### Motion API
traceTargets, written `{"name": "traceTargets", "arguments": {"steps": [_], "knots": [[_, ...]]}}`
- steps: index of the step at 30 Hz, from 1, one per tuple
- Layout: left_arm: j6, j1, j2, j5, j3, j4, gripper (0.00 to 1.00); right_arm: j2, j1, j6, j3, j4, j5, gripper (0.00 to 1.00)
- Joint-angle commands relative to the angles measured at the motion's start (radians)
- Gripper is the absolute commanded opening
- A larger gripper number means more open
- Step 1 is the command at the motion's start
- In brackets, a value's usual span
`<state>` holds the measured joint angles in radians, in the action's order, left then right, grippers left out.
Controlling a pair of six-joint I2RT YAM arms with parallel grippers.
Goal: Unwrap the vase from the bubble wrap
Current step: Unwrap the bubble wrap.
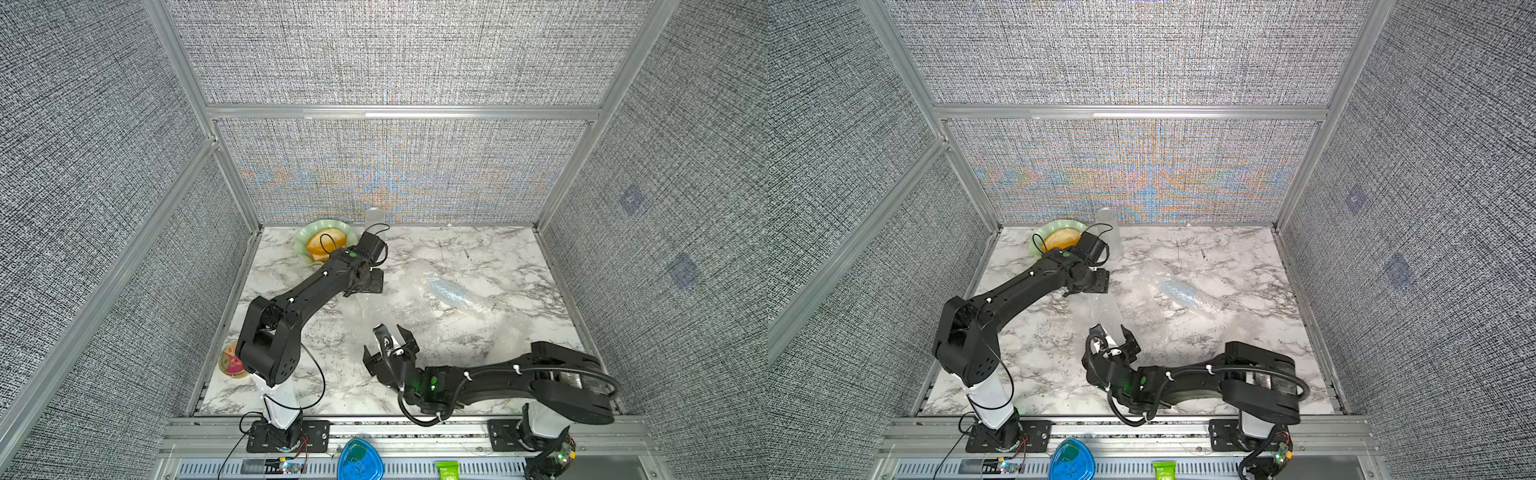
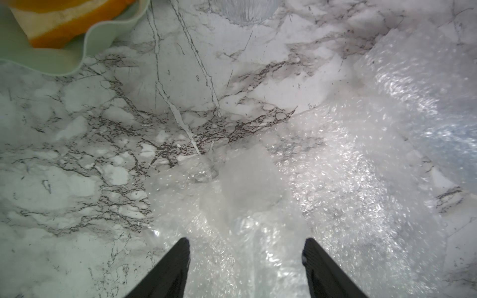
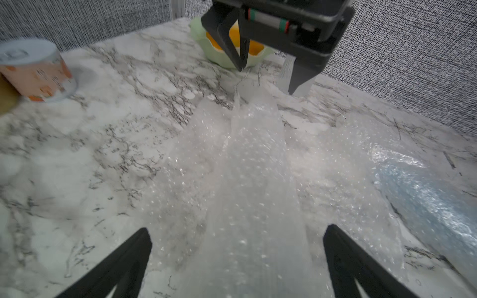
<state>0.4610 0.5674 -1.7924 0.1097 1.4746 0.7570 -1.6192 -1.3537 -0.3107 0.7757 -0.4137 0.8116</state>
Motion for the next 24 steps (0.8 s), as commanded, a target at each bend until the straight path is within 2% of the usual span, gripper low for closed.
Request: {"name": "traceTargets", "arguments": {"steps": [1,4,8,11,17,24], "knots": [[-0.002,-0.001,0.003,-0.024,0.015,0.02,0.72,0.075,0.016,-0.041,-0.062,-0.128,-0.068,0.99],[0.0,-0.001,0.009,-0.026,0.005,0.021,0.72,0.156,0.038,-0.11,-0.145,-0.206,-0.116,0.98],[0.005,0.0,0.014,-0.038,0.006,0.025,0.71,0.279,0.107,-0.276,-0.254,-0.232,-0.183,0.98],[0.01,0.002,0.02,-0.054,0.0,0.015,0.7,0.364,0.147,-0.334,-0.316,-0.22,-0.21,0.97],[0.023,0.03,0.011,-0.065,0.007,0.008,0.69,0.495,0.23,-0.439,-0.336,0.002,-0.266,0.94],[0.056,0.074,0.013,-0.095,-0.037,-0.027,0.67,0.585,0.363,-0.561,-0.384,0.158,-0.366,0.89]]}}
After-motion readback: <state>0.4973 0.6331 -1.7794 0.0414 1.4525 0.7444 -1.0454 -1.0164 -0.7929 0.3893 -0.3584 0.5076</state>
